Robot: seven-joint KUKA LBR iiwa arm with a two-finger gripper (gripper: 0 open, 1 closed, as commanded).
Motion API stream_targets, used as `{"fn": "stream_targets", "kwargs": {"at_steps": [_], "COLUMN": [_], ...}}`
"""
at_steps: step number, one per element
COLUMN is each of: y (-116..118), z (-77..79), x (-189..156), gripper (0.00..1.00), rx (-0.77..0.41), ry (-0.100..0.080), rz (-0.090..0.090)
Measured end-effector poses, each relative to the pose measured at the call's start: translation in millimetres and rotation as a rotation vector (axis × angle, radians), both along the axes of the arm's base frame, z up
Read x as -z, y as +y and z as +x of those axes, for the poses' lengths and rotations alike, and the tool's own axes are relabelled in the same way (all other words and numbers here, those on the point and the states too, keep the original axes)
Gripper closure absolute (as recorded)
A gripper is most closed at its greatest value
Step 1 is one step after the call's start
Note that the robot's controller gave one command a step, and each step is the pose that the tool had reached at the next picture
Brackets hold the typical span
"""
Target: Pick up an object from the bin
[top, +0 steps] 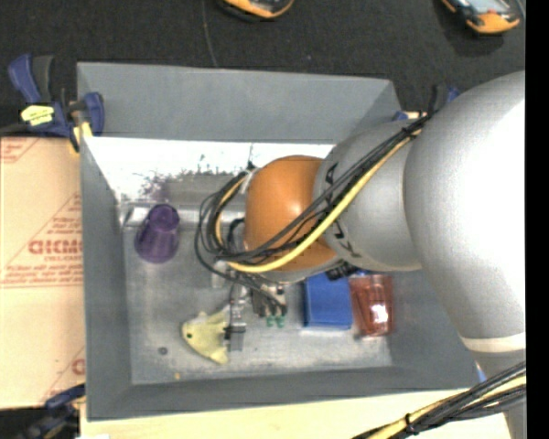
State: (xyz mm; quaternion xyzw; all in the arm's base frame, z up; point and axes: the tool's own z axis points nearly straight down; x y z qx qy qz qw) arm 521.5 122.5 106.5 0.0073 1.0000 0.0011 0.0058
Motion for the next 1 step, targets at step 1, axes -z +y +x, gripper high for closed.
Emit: {"fn": "stream_targets", "kwargs": {"at_steps": [1], "y": [6.5], "z": [16.2], "x": [17.6], "gripper": [0.00], "rx": [0.019], "ry": [0.002], "rz": [-0.001]}}
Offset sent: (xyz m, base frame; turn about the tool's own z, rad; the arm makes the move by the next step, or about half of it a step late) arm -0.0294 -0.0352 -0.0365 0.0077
